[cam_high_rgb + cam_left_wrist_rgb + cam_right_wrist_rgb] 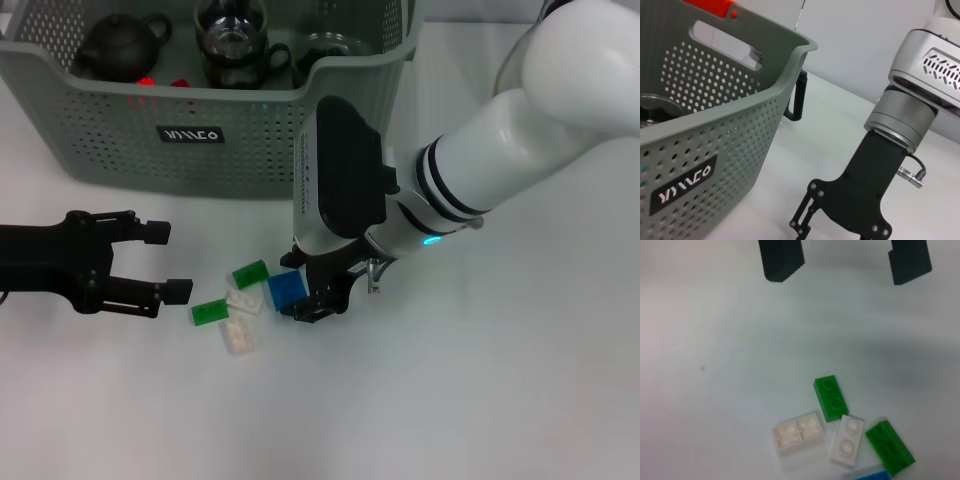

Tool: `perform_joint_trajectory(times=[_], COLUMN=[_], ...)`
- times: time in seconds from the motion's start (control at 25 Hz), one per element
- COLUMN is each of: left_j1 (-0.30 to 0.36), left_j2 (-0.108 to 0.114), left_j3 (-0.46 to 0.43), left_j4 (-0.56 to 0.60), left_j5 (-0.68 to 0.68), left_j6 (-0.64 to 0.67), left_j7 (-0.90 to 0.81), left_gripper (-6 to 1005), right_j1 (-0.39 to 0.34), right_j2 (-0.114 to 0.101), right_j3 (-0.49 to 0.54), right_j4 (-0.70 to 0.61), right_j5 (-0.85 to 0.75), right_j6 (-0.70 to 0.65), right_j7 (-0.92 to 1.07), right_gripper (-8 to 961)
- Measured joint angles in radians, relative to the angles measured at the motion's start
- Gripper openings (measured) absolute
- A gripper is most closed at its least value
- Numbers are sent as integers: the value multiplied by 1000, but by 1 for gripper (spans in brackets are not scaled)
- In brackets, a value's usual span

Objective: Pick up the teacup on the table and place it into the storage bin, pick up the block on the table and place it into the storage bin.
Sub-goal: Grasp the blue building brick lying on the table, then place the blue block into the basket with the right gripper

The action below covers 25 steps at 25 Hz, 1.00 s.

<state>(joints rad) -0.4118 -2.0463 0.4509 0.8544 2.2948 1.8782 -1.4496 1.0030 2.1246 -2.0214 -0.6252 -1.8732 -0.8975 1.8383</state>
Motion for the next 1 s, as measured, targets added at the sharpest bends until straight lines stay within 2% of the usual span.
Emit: perform_joint_trajectory(times=[0.2, 0.32, 0.52, 0.68, 0.8, 0.88, 1.0], left_j1=[-2, -2, -2, -2, 1, 3, 5], left_j2=[0, 0, 0, 1, 3, 4, 6], left_j3=[0, 0, 0, 0, 0, -1, -2], left_j4=[0, 0, 0, 1, 5, 7, 7], left_j5=[0, 0, 0, 0, 0, 5, 11], left_j6=[-2, -6, -11, -11, -8, -5, -4], left_j7=[0, 0, 0, 0, 0, -2, -6], left_gripper=[878, 877, 877, 876, 876, 875, 875], right_j1=[0, 0, -2, -11, -41, -74, -142], right_j2=[0, 0, -2, -8, -24, -35, -37], right_j3=[-3, -3, -3, 3, 34, 106, 279], right_j4=[0, -2, -7, -27, -90, -154, -319], right_j5=[1, 1, 2, 2, -11, -63, -207], right_j6=[6, 6, 1, -20, -68, -147, -315], right_j7=[3, 5, 5, 12, 42, 71, 133], right_gripper=[610, 580, 414, 414, 414, 415, 415])
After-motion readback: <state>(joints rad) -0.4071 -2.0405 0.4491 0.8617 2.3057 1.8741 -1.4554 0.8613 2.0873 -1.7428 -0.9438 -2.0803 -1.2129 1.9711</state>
